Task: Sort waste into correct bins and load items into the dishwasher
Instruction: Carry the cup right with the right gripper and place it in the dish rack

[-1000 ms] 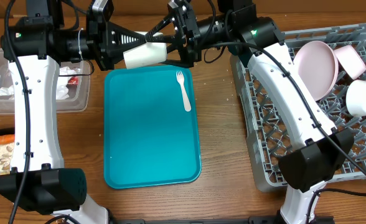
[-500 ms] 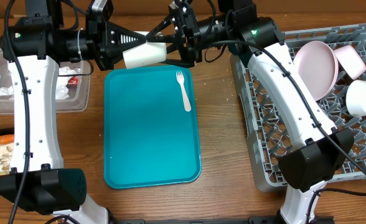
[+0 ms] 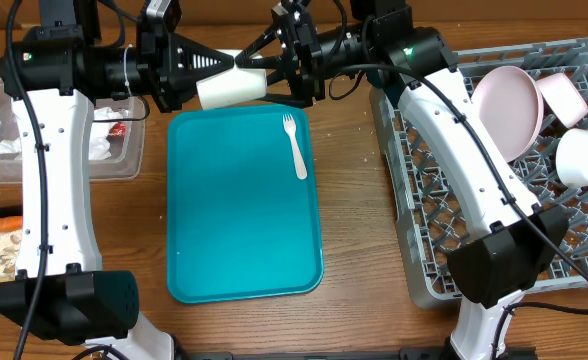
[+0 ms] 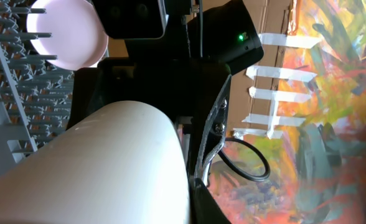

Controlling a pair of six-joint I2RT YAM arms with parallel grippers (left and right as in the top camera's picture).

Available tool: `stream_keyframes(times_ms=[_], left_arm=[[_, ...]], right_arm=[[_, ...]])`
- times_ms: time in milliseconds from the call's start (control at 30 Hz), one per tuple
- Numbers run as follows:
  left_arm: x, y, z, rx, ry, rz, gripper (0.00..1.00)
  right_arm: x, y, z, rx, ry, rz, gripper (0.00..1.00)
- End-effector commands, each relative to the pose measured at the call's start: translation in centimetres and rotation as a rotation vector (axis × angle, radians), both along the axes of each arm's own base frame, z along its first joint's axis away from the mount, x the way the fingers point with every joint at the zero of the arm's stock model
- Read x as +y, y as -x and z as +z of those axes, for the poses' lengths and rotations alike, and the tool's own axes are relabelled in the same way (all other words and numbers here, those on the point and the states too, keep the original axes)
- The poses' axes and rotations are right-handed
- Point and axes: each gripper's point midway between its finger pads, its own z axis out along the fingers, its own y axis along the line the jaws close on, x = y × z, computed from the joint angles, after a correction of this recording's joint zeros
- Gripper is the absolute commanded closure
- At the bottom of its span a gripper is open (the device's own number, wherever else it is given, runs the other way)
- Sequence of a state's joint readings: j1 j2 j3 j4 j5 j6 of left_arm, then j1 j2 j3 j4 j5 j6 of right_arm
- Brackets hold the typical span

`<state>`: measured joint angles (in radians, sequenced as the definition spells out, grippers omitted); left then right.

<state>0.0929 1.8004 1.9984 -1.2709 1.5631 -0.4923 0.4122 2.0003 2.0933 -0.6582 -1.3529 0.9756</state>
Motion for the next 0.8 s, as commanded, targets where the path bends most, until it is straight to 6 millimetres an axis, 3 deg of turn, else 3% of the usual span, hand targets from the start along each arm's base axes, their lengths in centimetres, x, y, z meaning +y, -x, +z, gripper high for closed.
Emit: stream_keyframes(times_ms=[0,133,233,267,400,500,700,733,767], left_arm=[[0.2,0.0,0.6,0.028,0.017,-0.003,0.88],[0.2,-0.2,0.2,0.026,-0.003,0.009,0.82],[0.2,-0.5,-0.3,0.024,-0.035,0.026,0.62],[0.4,-1.1,-1.4,-0.005,-0.104,0.062,0.49],[0.6,-1.4,-2.1,-0.001,-0.142,0.083,0.39],[0.7,-1.9,-2.5,-0.016,-0.173,0.102,0.30],[1.4,-2.8,-4.3,-0.031,-0.283,0.156,0.11],[1.4,-2.8,-4.4,-0.031,-0.289,0.159,0.02],[1.5,-2.9,-4.4,-0.032,-0.295,0.161,0.00]], right_arm=[[-0.3,-0.3,0.5,-0.019,-0.003,-0.018,0.34],[-0.2,-0.8,0.2,-0.022,0.013,-0.048,0.34],[-0.2,-1.6,-0.2,-0.033,0.035,-0.094,0.37],[-0.2,-1.9,-0.3,-0.053,0.041,-0.109,0.37],[-0.2,-2.1,-0.4,-0.070,0.042,-0.115,0.38],[-0.4,-3.2,-1.2,-0.099,0.081,-0.178,0.40],[-3.4,-5.7,-3.8,-0.130,0.190,-0.292,0.41],[-4.0,-6.2,-4.3,-0.130,0.216,-0.319,0.41],[-4.5,-6.6,-4.6,-0.137,0.230,-0.334,0.41]])
